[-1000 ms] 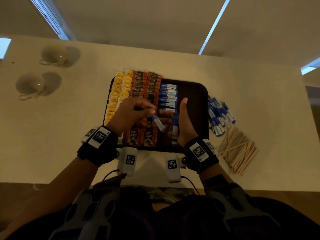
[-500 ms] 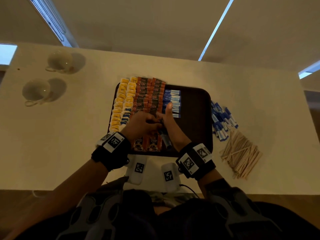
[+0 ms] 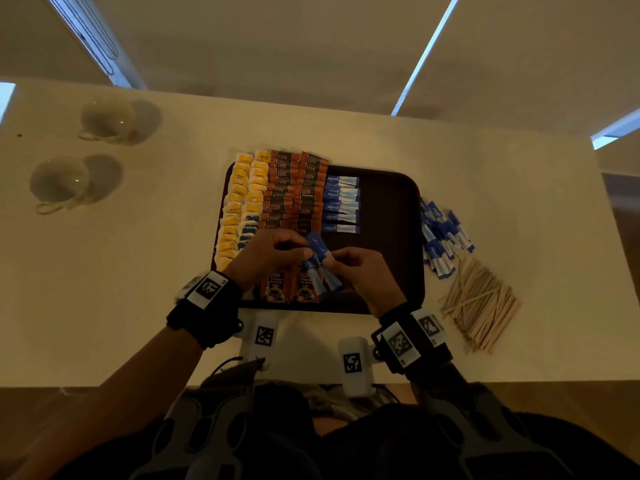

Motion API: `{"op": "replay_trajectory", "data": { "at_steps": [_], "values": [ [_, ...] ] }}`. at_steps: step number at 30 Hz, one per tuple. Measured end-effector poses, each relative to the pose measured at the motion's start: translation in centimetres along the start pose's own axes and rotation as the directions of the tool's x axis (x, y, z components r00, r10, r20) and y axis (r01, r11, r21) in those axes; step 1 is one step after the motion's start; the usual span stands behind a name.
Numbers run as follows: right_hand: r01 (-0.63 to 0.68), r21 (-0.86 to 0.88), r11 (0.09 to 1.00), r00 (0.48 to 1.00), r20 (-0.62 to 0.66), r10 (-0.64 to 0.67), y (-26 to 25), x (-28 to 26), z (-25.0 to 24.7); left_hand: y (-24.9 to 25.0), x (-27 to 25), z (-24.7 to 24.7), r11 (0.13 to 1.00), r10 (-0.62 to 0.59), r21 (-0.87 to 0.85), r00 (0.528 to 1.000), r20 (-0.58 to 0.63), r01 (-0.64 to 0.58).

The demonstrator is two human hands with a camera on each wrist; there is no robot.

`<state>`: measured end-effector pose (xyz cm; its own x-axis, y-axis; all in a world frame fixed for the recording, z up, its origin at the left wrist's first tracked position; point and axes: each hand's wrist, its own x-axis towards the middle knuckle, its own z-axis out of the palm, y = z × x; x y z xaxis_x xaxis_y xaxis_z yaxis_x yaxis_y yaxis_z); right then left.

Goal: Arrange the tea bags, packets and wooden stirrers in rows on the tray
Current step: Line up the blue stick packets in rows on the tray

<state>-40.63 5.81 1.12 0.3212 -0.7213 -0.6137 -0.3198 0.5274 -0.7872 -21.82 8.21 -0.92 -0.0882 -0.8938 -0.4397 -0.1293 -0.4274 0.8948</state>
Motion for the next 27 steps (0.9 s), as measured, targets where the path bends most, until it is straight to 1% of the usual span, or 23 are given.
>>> {"op": "replay_trajectory", "data": {
  "at_steps": [3,7,9,10,13,16,22,25,27],
  "values": [
    [0.036,-0.031,0.999,0.997,-0.064,-0.038,0.1,0.2,-0.1,0.1,0.1,0.5,1.000,-0.011,-0.001,1.000,0.021,0.011],
    [0.029,-0.003,1.000,0.997,-0.077,-0.029,0.0,0.0,-0.1,0.2,0.4,1.1,1.000,0.007,0.029,1.000,-0.020,-0.007],
    [0.006,0.057,0.998,0.998,-0.060,-0.003,-0.1,-0.3,-0.5,0.2,0.5,1.1,0.999,-0.002,0.037,1.000,-0.018,0.003],
    [-0.007,0.060,0.998,0.999,-0.043,0.010,-0.1,-0.5,-0.7,0.1,0.5,1.0,0.999,-0.007,0.036,1.000,-0.017,0.007],
    [-0.026,-0.009,1.000,1.000,0.000,0.026,0.2,-0.8,-1.1,0.2,0.6,0.9,0.998,-0.018,0.051,1.000,-0.018,0.019],
    [-0.042,-0.010,0.999,0.999,0.027,0.042,0.3,-0.9,-1.3,0.4,0.7,1.4,0.997,-0.006,0.074,1.000,-0.007,0.007],
    [-0.064,-0.030,0.997,0.998,0.011,0.065,0.3,-0.6,-2.0,0.1,0.6,1.8,0.997,0.014,0.074,1.000,0.022,-0.016],
    [-0.075,-0.046,0.996,0.996,0.043,0.077,0.3,-0.7,-2.3,0.2,0.7,2.2,0.998,0.022,0.052,1.000,-0.012,-0.021],
    [-0.073,-0.079,0.994,0.995,0.065,0.078,0.4,-0.6,-2.4,0.3,0.9,2.6,0.996,0.051,0.081,0.997,-0.050,-0.047]
  ]
}}
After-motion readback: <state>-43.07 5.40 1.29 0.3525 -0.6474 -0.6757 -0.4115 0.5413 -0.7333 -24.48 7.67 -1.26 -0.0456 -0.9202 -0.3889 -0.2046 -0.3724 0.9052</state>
